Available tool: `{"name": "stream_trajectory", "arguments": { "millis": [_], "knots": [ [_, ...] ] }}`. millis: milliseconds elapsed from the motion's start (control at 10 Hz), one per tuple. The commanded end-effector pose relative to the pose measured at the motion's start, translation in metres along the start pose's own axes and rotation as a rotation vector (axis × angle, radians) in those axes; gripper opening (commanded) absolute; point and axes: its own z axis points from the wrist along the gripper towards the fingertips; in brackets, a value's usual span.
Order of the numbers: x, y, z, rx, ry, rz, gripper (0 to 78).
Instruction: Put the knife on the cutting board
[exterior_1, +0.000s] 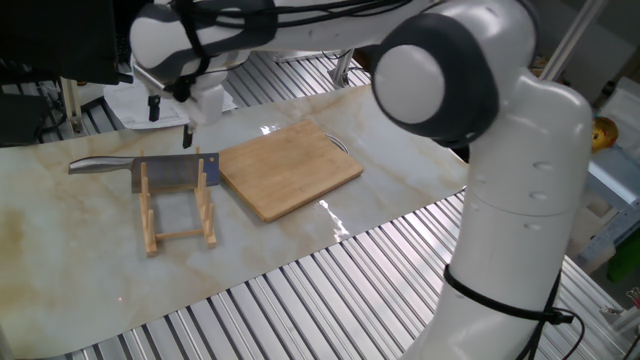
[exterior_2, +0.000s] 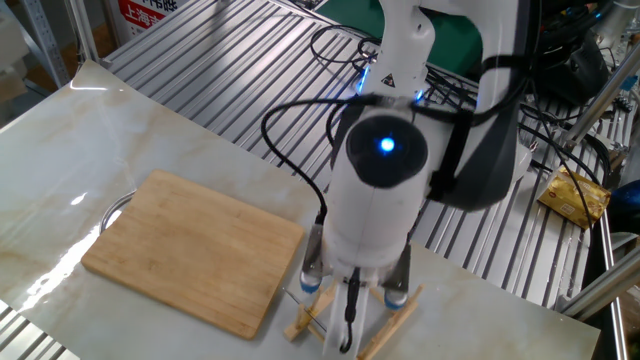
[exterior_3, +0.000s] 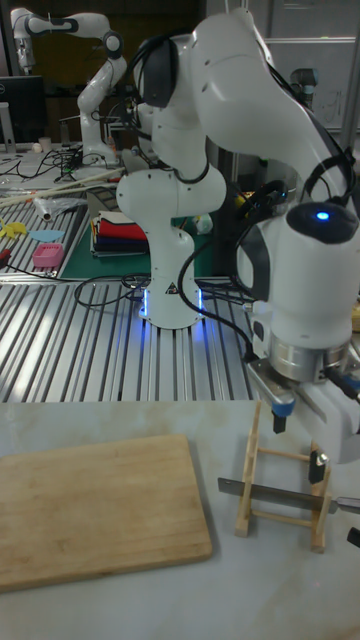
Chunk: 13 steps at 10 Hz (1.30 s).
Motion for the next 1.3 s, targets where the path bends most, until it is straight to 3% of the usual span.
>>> {"name": "stream_trajectory", "arguments": {
  "millis": [100,600,800,1300],
  "knots": [
    [-0.005,0.005,0.013,-0.004,-0.005,0.017,77.5],
    [-0.003,0.013,0.036,-0.008,-0.025,0.087,77.5],
    [-0.002,0.016,0.044,-0.004,-0.051,0.11,77.5],
    [-0.006,0.007,0.059,-0.005,-0.054,0.107,77.5]
  ]
}}
